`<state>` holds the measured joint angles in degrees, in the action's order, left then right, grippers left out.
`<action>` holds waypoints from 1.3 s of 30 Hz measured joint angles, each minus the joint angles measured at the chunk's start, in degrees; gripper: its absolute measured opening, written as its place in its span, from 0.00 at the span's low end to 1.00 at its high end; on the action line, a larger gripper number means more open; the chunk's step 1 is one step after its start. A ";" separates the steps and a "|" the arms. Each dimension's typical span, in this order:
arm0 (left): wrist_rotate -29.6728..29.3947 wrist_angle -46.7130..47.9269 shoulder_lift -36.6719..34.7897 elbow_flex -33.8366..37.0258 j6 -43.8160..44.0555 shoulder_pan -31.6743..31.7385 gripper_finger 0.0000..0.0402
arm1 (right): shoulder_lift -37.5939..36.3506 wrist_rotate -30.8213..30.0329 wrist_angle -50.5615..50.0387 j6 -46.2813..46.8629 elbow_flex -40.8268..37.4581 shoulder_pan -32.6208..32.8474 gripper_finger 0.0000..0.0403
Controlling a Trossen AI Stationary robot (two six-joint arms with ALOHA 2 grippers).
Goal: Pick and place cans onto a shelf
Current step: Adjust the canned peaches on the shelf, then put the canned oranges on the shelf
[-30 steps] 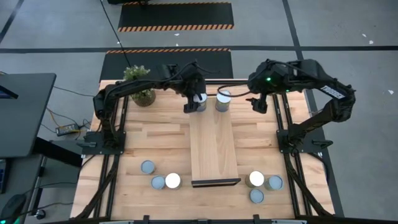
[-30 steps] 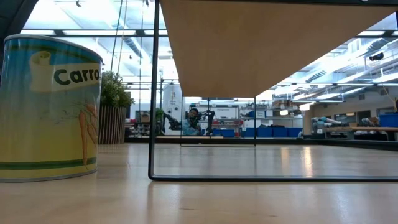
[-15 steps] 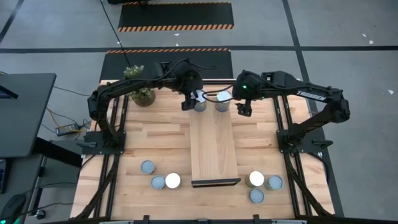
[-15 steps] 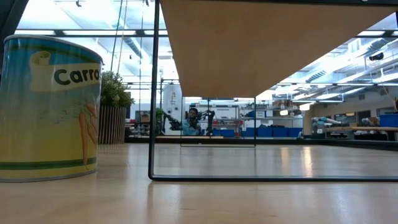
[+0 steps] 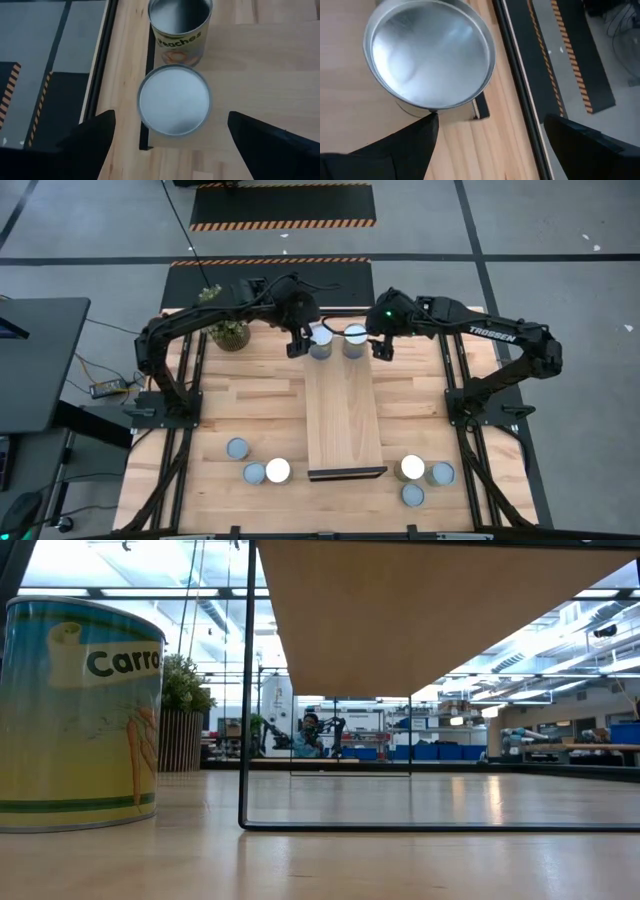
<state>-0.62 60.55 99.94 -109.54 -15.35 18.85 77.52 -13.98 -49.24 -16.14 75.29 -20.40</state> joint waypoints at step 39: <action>-0.12 -3.85 -26.80 34.16 20.81 -15.63 0.96 | -8.24 11.17 -20.83 31.68 -3.16 29.35 0.91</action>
<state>-0.74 56.70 73.14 -75.38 5.46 3.22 69.28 -2.81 -70.08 15.55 72.13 8.95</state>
